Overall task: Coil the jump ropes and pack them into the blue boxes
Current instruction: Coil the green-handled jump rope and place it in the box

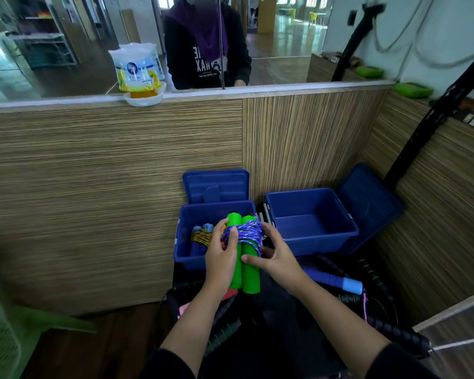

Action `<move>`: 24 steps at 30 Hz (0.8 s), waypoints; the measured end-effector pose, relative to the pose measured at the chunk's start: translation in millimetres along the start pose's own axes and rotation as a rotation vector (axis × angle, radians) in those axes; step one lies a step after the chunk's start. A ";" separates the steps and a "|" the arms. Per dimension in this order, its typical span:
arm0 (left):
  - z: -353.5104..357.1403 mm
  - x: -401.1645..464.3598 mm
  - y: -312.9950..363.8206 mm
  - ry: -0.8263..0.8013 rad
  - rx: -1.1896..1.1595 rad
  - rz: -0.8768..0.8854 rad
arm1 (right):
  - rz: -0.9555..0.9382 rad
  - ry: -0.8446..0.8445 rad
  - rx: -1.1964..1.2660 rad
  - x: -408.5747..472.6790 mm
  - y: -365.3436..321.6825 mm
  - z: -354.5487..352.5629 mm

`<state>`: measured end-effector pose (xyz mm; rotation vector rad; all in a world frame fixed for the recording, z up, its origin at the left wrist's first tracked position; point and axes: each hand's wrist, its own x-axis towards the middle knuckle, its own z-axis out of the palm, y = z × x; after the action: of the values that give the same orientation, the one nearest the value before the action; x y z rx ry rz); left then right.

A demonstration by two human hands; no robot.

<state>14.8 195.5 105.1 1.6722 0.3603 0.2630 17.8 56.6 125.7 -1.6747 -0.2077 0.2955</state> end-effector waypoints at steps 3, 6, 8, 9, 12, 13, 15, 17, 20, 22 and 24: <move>-5.6 7.2 -1.5 0.023 -0.003 -0.048 | 0.009 -0.181 -0.198 -0.1 -2.0 2.7; -12.1 12.9 -5.1 0.019 -0.008 -0.057 | 0.014 -0.284 -0.298 4.6 -1.8 4.1; -15.3 15.2 -10.1 0.014 -0.025 -0.083 | 0.007 -0.311 -0.332 7.5 -3.9 7.5; -16.7 16.0 -13.0 0.018 -0.039 -0.102 | 0.003 -0.310 -0.358 9.1 -3.7 10.0; -18.7 17.2 -18.4 0.044 -0.078 -0.128 | -0.003 -0.248 -0.357 15.2 0.0 16.2; -18.7 16.2 -18.8 0.056 -0.063 -0.128 | -0.002 -0.230 -0.333 16.0 1.6 17.3; -17.7 14.3 -18.5 0.070 -0.032 -0.121 | -0.018 -0.186 -0.294 17.4 4.5 18.4; -15.8 14.2 -20.1 0.059 -0.011 -0.120 | -0.020 -0.155 -0.276 20.1 9.5 17.1; -12.6 24.8 -21.4 0.028 0.011 -0.098 | -0.008 -0.159 -0.255 28.1 20.0 13.8; -9.1 35.4 -22.0 0.007 0.031 -0.050 | 0.004 -0.154 -0.251 36.4 22.0 9.9; -4.3 44.4 -22.8 -0.041 0.055 -0.011 | 0.031 -0.114 -0.260 47.9 22.5 4.4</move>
<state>52.3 218.9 81.5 1.7269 0.3491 0.2119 61.1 72.6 99.4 -1.9205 -0.3164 0.4012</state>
